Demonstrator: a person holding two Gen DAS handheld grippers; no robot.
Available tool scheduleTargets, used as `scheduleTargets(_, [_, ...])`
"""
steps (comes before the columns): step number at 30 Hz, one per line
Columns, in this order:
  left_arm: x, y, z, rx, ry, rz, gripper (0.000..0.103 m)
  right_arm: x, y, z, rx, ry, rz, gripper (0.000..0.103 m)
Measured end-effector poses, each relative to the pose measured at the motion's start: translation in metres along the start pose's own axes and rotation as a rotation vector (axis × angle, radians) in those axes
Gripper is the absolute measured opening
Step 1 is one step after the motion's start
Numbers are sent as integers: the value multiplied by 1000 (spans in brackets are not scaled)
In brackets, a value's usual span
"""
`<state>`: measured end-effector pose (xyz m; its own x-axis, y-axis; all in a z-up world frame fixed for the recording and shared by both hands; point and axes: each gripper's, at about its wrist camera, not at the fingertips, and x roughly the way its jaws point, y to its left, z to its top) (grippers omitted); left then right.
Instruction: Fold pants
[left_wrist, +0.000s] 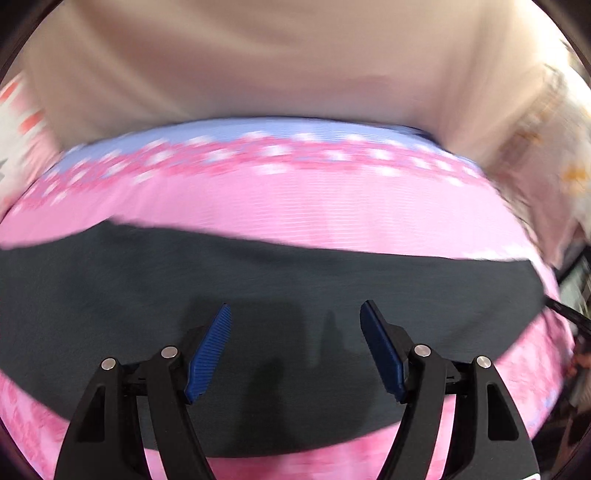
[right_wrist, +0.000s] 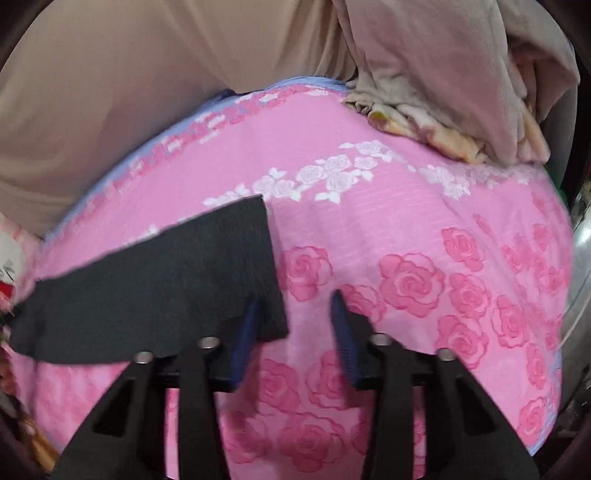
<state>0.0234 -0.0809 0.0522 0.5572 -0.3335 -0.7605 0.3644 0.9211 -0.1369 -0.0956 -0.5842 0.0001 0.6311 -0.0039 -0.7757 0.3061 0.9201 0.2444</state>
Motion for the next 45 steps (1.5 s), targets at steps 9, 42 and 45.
scheduleTargets(9, [8, -207, 3, 399, 8, -249, 88, -35, 22, 42, -26, -57, 43, 10])
scheduleTargets(42, [67, -276, 92, 307, -67, -286, 3, 18, -14, 23, 60, 27, 260, 33])
scheduleTargets(45, [66, -279, 89, 313, -44, -302, 3, -3, 7, 26, -88, -47, 202, 4])
